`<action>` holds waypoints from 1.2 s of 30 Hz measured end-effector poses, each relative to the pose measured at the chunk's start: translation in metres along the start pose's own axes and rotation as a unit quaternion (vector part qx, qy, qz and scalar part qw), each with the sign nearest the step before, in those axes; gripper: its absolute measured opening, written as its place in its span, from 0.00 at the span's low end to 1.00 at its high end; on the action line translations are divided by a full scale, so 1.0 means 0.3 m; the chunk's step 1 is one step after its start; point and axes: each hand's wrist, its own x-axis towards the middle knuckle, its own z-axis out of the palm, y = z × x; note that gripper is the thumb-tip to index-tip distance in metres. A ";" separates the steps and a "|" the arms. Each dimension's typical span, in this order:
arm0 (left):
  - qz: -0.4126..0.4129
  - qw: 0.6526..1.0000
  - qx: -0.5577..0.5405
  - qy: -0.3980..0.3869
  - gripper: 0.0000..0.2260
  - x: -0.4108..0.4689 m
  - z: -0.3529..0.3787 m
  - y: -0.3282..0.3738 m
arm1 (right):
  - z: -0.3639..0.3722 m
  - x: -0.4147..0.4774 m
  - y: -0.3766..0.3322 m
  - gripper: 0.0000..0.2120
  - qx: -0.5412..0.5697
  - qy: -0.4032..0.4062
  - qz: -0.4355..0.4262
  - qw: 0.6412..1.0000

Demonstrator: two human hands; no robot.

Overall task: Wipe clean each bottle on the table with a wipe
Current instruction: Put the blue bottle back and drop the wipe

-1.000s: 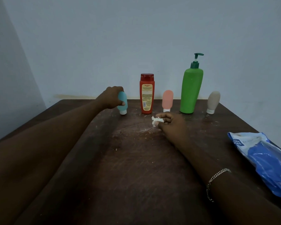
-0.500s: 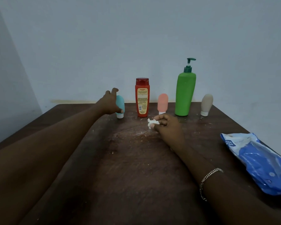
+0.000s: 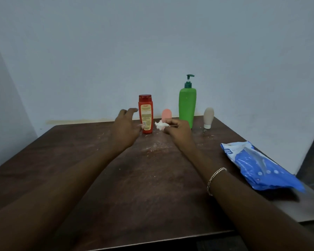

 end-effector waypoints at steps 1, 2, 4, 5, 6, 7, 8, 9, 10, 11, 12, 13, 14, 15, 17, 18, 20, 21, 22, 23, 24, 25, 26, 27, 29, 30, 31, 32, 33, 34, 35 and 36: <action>0.000 0.999 -0.032 -0.007 0.26 -0.012 -0.005 0.029 | -0.006 -0.002 -0.027 0.16 0.004 0.000 -0.011 1.000; 0.003 0.998 -0.065 -0.010 0.25 -0.018 -0.008 0.056 | -0.016 -0.003 -0.051 0.17 0.012 0.003 -0.019 1.000; 0.014 0.992 -0.125 0.001 0.21 -0.029 -0.016 0.104 | -0.041 -0.009 -0.097 0.17 0.037 0.010 -0.021 0.999; 0.019 0.987 -0.159 0.008 0.19 -0.033 -0.018 0.132 | -0.061 -0.016 -0.119 0.17 0.047 0.015 -0.023 0.999; 0.020 0.981 -0.194 0.016 0.17 -0.037 -0.020 0.156 | -0.080 -0.024 -0.137 0.16 0.053 0.019 -0.026 0.998; 0.020 0.974 -0.224 0.021 0.15 -0.043 -0.021 0.188 | -0.108 -0.035 -0.156 0.15 0.059 0.024 -0.030 0.998; 0.022 0.968 -0.249 0.024 0.13 -0.051 -0.023 0.222 | -0.140 -0.048 -0.173 0.14 0.063 0.031 -0.035 0.997; 0.025 0.961 -0.276 0.022 0.12 -0.052 -0.027 0.256 | -0.170 -0.051 -0.188 0.12 0.066 0.040 -0.038 0.996; 0.028 0.951 -0.309 0.012 0.11 -0.052 -0.028 0.299 | -0.212 -0.054 -0.203 0.11 0.066 0.051 -0.042 0.996; 0.031 0.938 -0.344 -0.001 0.09 -0.065 -0.030 0.341 | -0.253 -0.065 -0.214 0.10 0.067 0.058 -0.046 0.995; 0.036 0.927 -0.373 -0.017 0.08 -0.084 -0.027 0.385 | -0.301 -0.083 -0.225 0.09 0.069 0.061 -0.052 0.994; 0.041 0.918 -0.394 -0.031 0.06 -0.103 -0.019 0.426 | -0.347 -0.103 -0.235 0.08 0.069 0.063 -0.061 0.994; 0.044 0.913 -0.404 -0.041 0.05 -0.120 -0.009 0.461 | -0.388 -0.124 -0.245 0.08 0.068 0.066 -0.068 0.993; 0.048 0.908 -0.413 -0.053 0.05 -0.143 0.009 0.506 | -0.437 -0.152 -0.254 0.08 0.062 0.075 -0.075 0.992; 0.054 0.895 -0.437 -0.075 0.04 -0.190 0.043 0.593 | -0.530 -0.216 -0.273 0.07 0.051 0.098 -0.077 0.991; 0.056 0.888 -0.448 -0.084 0.04 -0.217 0.058 0.640 | -0.578 -0.250 -0.282 0.07 0.051 0.106 -0.076 0.990; 0.069 0.880 -0.461 -0.095 0.03 -0.272 0.084 0.734 | -0.675 -0.315 -0.290 0.07 0.055 0.121 -0.068 0.989; 0.076 0.876 -0.466 -0.101 0.04 -0.302 0.101 0.778 | -0.724 -0.348 -0.289 0.07 0.052 0.130 -0.066 0.988; 0.082 0.872 -0.470 -0.111 0.04 -0.334 0.123 0.825 | -0.779 -0.384 -0.288 0.07 0.047 0.141 -0.066 0.987; 0.085 0.868 -0.474 -0.123 0.04 -0.362 0.145 0.867 | -0.831 -0.418 -0.286 0.07 0.043 0.152 -0.066 0.985; 0.089 0.863 -0.478 -0.134 0.04 -0.387 0.164 0.902 | -0.876 -0.445 -0.282 0.07 0.040 0.162 -0.064 0.984; 0.094 0.857 -0.485 -0.147 0.04 -0.419 0.191 0.946 | -0.929 -0.479 -0.275 0.07 0.035 0.174 -0.061 0.982; 0.098 0.850 -0.492 -0.158 0.04 -0.449 0.213 0.983 | -0.973 -0.508 -0.266 0.07 0.028 0.184 -0.058 0.981; 0.104 0.844 -0.499 -0.170 0.04 -0.484 0.239 1.026 | -1.023 -0.543 -0.255 0.07 0.021 0.195 -0.054 0.979; 0.114 0.838 -0.500 -0.186 0.04 -0.548 0.282 1.098 | -1.107 -0.602 -0.227 0.07 0.007 0.213 -0.045 0.976; 0.117 0.835 -0.500 -0.198 0.04 -0.585 0.310 1.138 | -1.154 -0.638 -0.209 0.07 0.001 0.226 -0.038 0.973; 0.117 0.830 -0.503 -0.209 0.04 -0.617 0.338 1.171 | -1.193 -0.669 -0.192 0.07 -0.003 0.238 -0.032 0.971; 0.118 0.826 -0.505 -0.222 0.04 -0.652 0.372 1.204 | -1.236 -0.705 -0.174 0.08 -0.004 0.251 -0.026 0.968; 0.119 0.824 -0.502 -0.233 0.04 -0.686 0.403 1.230 | -1.274 -0.742 -0.155 0.08 -0.005 0.262 -0.021 0.965; 0.124 0.827 -0.494 -0.239 0.05 -0.717 0.431 1.249 | -1.304 -0.775 -0.135 0.08 -0.007 0.270 -0.015 0.963; 0.127 0.828 -0.485 -0.251 0.05 -0.756 0.470 1.270 | -1.338 -0.814 -0.109 0.09 -0.013 0.279 -0.006 0.960; 0.130 0.826 -0.481 -0.263 0.05 -0.790 0.505 1.287 | -1.367 -0.847 -0.081 0.09 -0.019 0.287 0.001 0.958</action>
